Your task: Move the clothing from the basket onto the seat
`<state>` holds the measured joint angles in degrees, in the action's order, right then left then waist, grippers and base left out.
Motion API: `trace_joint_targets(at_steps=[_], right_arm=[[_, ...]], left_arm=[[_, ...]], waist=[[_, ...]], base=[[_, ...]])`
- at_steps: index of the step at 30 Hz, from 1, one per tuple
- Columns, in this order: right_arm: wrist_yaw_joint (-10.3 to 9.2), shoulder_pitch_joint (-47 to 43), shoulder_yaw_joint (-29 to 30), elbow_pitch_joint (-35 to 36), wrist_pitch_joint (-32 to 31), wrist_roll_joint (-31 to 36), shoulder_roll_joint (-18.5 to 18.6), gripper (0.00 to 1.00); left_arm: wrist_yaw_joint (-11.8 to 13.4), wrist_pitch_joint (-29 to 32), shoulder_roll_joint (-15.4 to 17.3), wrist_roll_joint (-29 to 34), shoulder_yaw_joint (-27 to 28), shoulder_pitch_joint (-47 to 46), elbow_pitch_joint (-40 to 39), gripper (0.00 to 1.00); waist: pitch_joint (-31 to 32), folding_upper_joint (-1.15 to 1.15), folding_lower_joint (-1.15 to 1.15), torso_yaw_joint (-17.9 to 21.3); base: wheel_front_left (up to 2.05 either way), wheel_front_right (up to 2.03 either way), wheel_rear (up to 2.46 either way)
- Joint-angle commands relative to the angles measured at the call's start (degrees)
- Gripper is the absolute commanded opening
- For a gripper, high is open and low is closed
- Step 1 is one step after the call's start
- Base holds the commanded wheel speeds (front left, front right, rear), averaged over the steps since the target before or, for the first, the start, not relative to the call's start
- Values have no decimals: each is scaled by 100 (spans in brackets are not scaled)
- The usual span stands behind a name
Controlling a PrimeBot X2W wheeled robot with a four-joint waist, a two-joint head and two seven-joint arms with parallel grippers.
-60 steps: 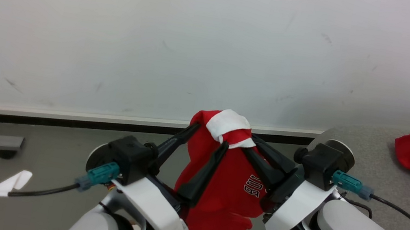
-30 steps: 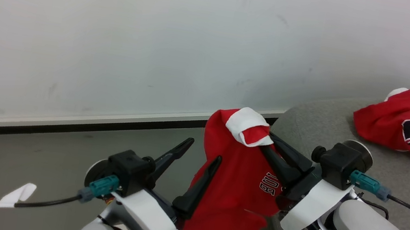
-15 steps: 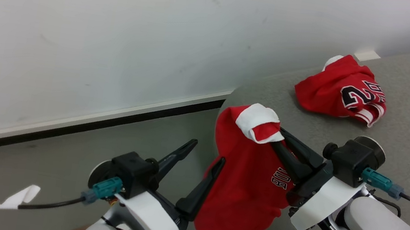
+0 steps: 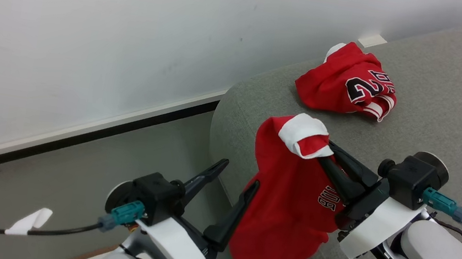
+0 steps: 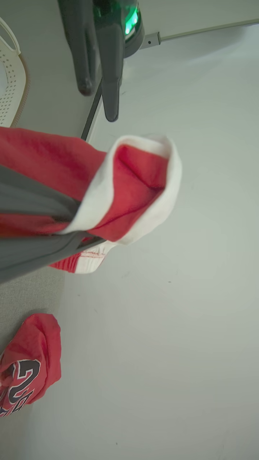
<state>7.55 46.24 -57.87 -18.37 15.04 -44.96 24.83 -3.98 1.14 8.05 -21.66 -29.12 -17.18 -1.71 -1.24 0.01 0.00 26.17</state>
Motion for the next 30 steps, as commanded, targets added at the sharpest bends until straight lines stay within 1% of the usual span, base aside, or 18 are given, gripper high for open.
trace_joint_targets(at_steps=[1,7,9,11,15,19,25,30], right_arm=[[-13,-9,39,34,20,-12,8,0],[-14,-73,288,24,20,76,-8,0],[-14,-88,432,-15,20,148,-17,0],[-14,-22,695,-60,20,242,-13,0],[-14,182,1585,-59,19,610,-79,0],[-14,537,2563,-123,20,1072,49,0],[-13,1268,4157,-402,20,1479,512,0],[-13,2029,5345,-930,6,1643,826,0]], left_arm=[[7,-36,25,-34,-12,-29,20,100],[-6,22,65,4,-76,-99,-41,100],[-12,61,77,36,-103,-129,-66,100],[-14,120,104,95,-139,-226,-125,100],[-38,274,183,234,-178,-514,-311,100],[-110,370,254,325,-228,-913,-494,100],[-196,331,297,411,-270,-1514,-709,100],[-182,245,324,384,-137,-1788,-858,100]], waist=[[-37,-1,0,17],[-208,-1,0,-16],[-305,-1,0,-65],[-525,-1,0,-145],[-1191,-1,0,-372],[-1937,-1,0,-694],[-2939,-1,0,-1194],[-3552,-1,0,-1411]], base=[[0,0,0],[0,0,0],[0,0,0],[0,0,0],[0,0,0],[0,0,0],[0,0,0],[0,0,0]])
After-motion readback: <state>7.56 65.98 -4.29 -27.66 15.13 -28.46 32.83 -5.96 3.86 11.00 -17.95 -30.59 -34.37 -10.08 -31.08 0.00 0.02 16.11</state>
